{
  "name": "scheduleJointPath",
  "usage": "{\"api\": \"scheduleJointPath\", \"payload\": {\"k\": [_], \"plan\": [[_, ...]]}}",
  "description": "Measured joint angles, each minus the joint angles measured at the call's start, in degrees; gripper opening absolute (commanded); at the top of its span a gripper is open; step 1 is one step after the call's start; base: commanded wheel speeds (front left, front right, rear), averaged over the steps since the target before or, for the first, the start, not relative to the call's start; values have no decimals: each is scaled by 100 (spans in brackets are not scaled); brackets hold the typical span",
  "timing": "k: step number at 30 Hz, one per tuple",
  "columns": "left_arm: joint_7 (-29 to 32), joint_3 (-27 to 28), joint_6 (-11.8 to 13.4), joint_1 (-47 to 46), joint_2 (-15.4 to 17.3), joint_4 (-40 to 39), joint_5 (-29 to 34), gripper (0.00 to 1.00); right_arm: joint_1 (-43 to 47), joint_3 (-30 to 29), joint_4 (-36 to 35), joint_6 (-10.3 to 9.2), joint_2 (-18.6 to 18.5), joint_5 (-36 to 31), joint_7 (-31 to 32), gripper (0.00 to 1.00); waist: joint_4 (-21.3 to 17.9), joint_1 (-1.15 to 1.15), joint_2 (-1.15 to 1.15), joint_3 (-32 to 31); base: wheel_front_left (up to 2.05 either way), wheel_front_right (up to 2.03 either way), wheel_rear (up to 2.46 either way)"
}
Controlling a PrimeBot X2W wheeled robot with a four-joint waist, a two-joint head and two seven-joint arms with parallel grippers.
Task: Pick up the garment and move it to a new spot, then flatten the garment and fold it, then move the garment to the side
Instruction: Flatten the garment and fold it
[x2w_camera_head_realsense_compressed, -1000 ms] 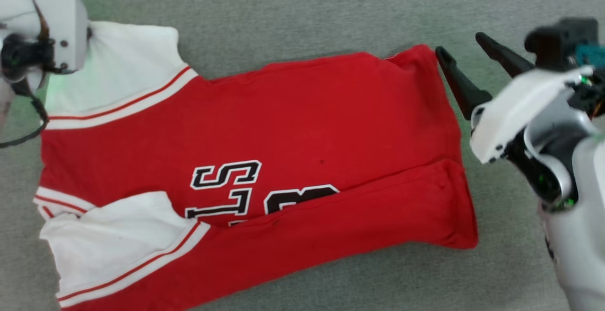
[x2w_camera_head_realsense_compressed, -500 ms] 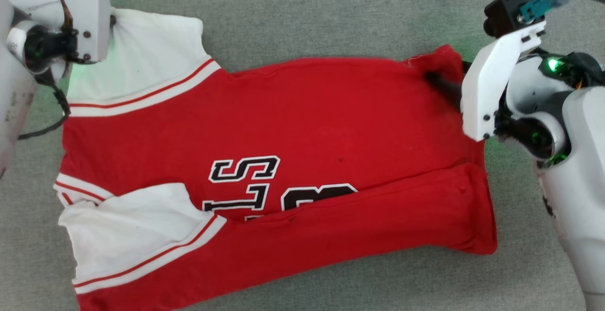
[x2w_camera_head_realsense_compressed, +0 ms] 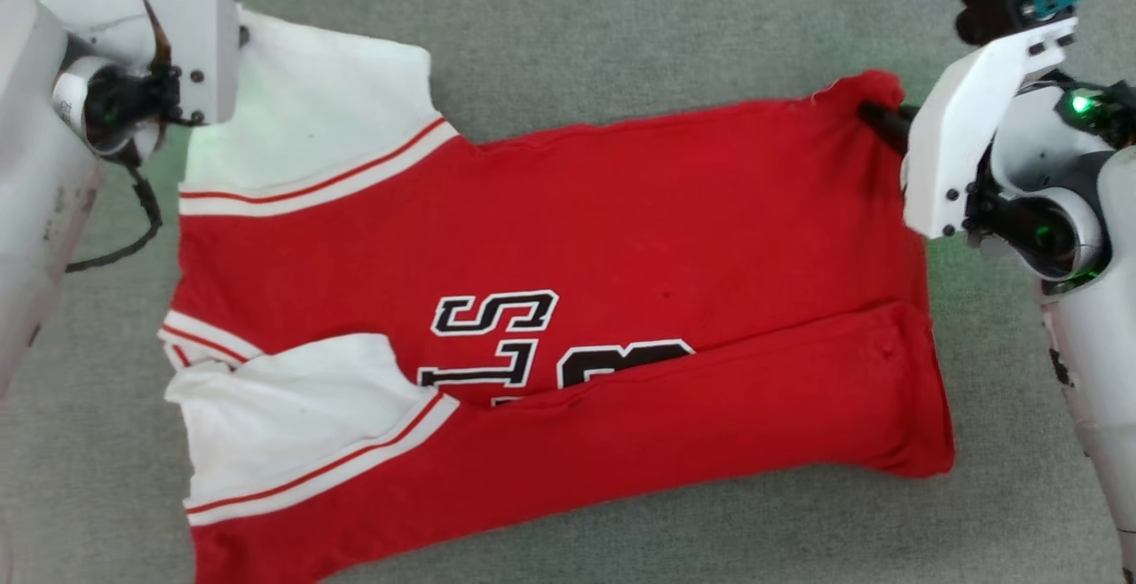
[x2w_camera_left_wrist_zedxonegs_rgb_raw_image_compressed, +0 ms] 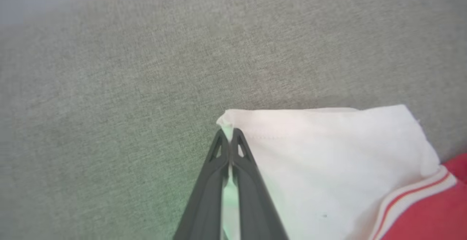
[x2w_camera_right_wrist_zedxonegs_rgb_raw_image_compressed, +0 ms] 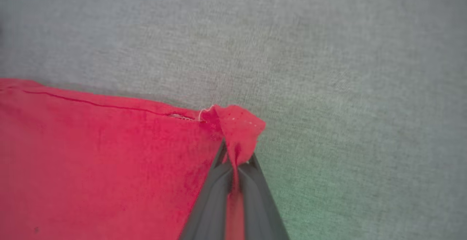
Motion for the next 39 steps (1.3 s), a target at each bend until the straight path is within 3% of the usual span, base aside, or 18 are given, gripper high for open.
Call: {"api": "scheduleJointPath", "payload": {"k": [5, 17, 22, 31, 35, 39], "plan": [[-136, -45, -3, -5, 109, -444, -154, 0, 122, -19, -149, 0, -179, -26, -235, 0, 136, 0, 0, -218, 0, 0, 0], [83, -255, 87, 412, 771, -1857, -385, 0, 1095, 20, -1093, 0, -861, 198, -327, 0, 465, 0, 0, -898, 0, 0, 0], [296, -305, 583, 861, 1256, -3002, -446, 0, 1703, -100, -1538, 0, -1120, 321, -226, 0, 594, 0, 0, -1137, 0, 0, 0], [632, -413, 1914, 2031, 2395, -5606, -815, 0, 2746, -513, -1915, 0, -1280, 466, -71, 0, 735, 0, 0, -1362, 0, 0, 0], [569, -531, 2342, 2559, 2629, -6357, -999, 0, 3086, -634, -1866, 0, -1244, 463, -43, 0, 736, 0, 0, -1350, 0, 0, 0], [464, -667, 2517, 3022, 2676, -6480, -1173, 0, 3294, -627, -1706, 0, -1132, 464, -57, 0, 730, 0, 0, -1339, 0, 0, 0]]}}
